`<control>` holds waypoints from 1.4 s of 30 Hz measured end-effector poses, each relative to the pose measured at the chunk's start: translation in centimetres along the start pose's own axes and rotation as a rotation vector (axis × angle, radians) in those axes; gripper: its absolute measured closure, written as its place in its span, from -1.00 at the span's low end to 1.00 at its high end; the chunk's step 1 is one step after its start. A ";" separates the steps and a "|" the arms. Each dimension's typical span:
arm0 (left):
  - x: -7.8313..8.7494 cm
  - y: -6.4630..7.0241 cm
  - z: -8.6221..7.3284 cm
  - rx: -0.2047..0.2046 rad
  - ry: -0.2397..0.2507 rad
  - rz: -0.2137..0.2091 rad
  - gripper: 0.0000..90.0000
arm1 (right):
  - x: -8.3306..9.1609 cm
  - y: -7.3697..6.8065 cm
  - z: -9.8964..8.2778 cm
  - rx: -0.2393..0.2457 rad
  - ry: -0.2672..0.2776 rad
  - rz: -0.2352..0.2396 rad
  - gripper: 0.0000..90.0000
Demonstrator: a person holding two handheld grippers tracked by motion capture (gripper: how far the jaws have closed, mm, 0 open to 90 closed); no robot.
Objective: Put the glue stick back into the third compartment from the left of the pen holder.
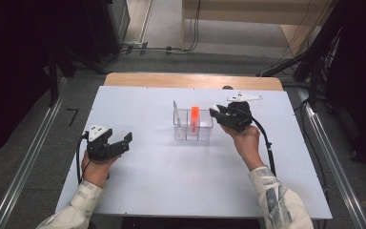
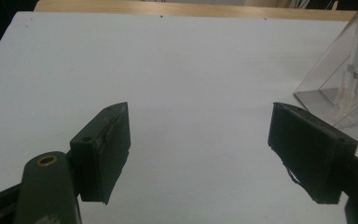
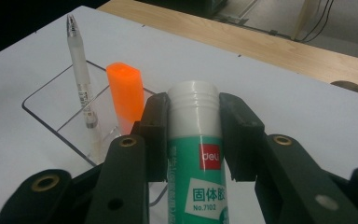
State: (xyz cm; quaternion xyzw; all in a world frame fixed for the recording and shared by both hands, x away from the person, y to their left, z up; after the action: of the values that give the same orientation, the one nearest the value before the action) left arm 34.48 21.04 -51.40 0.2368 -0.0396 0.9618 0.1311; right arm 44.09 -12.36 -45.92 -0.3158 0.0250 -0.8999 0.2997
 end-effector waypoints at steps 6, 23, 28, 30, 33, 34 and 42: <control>0.0 0.0 0.0 -0.001 0.001 0.000 -0.53 | -0.5 -0.2 0.3 -0.006 0.000 -0.003 0.40; 0.0 -0.1 0.0 0.000 -0.001 0.001 -0.53 | -2.1 -1.5 1.6 -0.029 0.006 0.003 0.40; -0.1 -0.1 0.0 0.001 -0.003 0.000 -0.53 | -2.6 -1.6 2.0 -0.047 0.009 -0.002 0.40; -0.1 -0.1 0.0 0.001 -0.003 0.000 -0.53 | -2.8 -1.6 2.1 -0.051 0.009 -0.003 0.40; 0.0 -0.1 -0.1 0.001 -0.004 -0.001 -0.53 | -3.1 -1.6 2.2 -0.061 0.010 -0.005 0.40; -0.1 -0.1 -0.1 0.001 -0.004 -0.002 -0.53 | -3.2 -1.6 2.2 -0.065 0.011 -0.006 0.40; -0.1 -0.1 -0.1 0.003 -0.004 -0.002 -0.53 | -3.7 -1.5 2.5 -0.087 0.014 -0.011 0.40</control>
State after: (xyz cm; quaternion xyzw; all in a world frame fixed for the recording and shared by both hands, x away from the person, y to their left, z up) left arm 34.53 21.10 -51.52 0.2392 -0.0379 0.9612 0.1318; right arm 47.10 -8.69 -45.65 -0.3225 0.0645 -0.9017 0.2807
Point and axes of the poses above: each handheld gripper's, and its own axes: x roughly backward along the jaws, z roughly out of its top, y roughly to its right, the point moved 8 cm from there along -x, roughly forward along the jaws, and after that the axes turned 11 degrees about -x, right-handed, at the moved point
